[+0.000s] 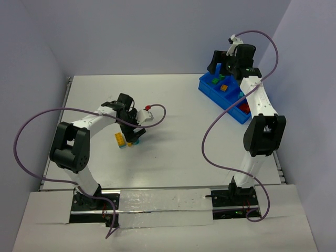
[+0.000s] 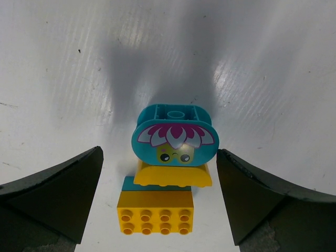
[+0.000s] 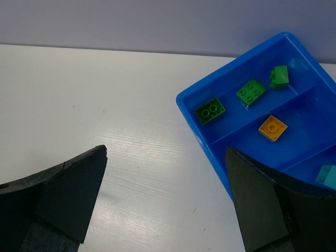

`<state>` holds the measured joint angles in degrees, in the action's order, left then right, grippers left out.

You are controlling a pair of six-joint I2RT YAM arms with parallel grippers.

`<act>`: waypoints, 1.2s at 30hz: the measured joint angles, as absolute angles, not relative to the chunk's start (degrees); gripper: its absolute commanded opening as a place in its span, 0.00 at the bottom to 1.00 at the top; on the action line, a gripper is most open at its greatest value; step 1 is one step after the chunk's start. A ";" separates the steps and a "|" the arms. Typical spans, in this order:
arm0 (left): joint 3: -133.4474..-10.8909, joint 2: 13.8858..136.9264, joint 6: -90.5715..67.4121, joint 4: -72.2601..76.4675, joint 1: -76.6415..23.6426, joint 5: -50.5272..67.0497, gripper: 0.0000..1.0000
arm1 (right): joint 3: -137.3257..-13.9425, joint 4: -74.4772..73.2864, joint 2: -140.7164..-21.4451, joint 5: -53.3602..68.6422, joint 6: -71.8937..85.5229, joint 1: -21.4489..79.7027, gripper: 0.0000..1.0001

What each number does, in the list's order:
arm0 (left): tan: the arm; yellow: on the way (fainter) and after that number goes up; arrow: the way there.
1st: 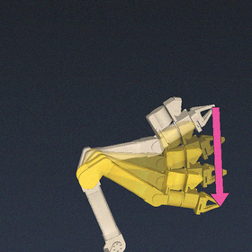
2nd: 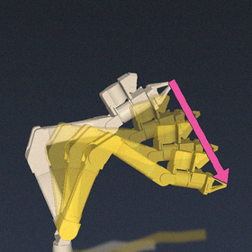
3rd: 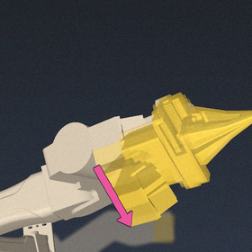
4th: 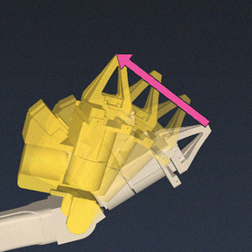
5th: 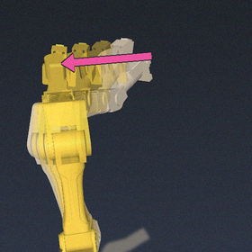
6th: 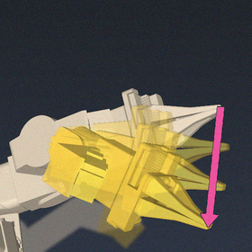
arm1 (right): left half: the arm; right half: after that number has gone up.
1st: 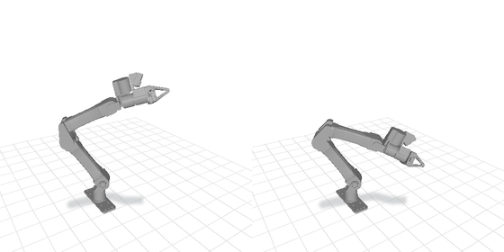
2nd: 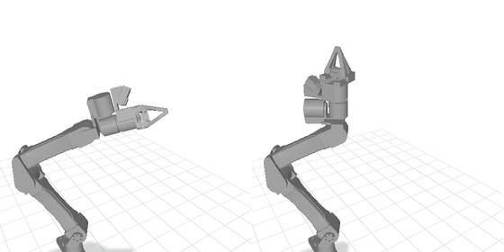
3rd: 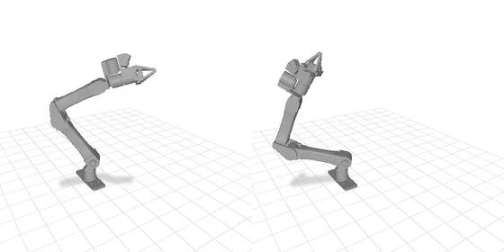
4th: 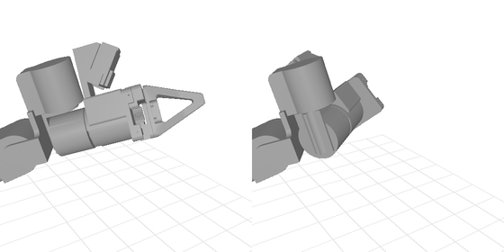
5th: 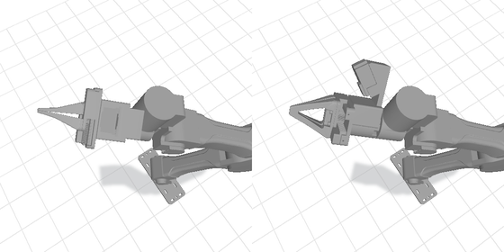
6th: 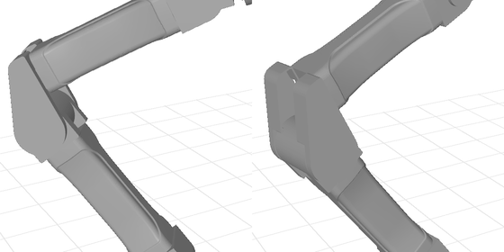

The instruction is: Sort the legos into containers by color

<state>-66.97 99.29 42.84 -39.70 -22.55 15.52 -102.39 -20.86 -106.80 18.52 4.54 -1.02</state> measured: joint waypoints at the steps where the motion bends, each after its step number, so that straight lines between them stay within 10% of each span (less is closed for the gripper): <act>1: -66.64 99.29 42.88 -39.70 -22.55 15.49 0.99 | -102.32 -20.85 -106.80 18.52 4.54 -1.02 1.00; 15: -60.91 99.41 44.17 -40.00 -22.52 15.14 0.99 | -101.69 -21.08 -106.80 18.78 4.40 -1.02 1.00; 36: -62.15 100.73 44.02 -38.44 -21.51 15.12 0.57 | -98.22 -21.06 -105.98 20.93 5.35 -0.35 1.00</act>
<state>-62.15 100.73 44.02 -38.44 -21.51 15.12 -98.22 -21.06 -105.98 20.93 5.35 -0.35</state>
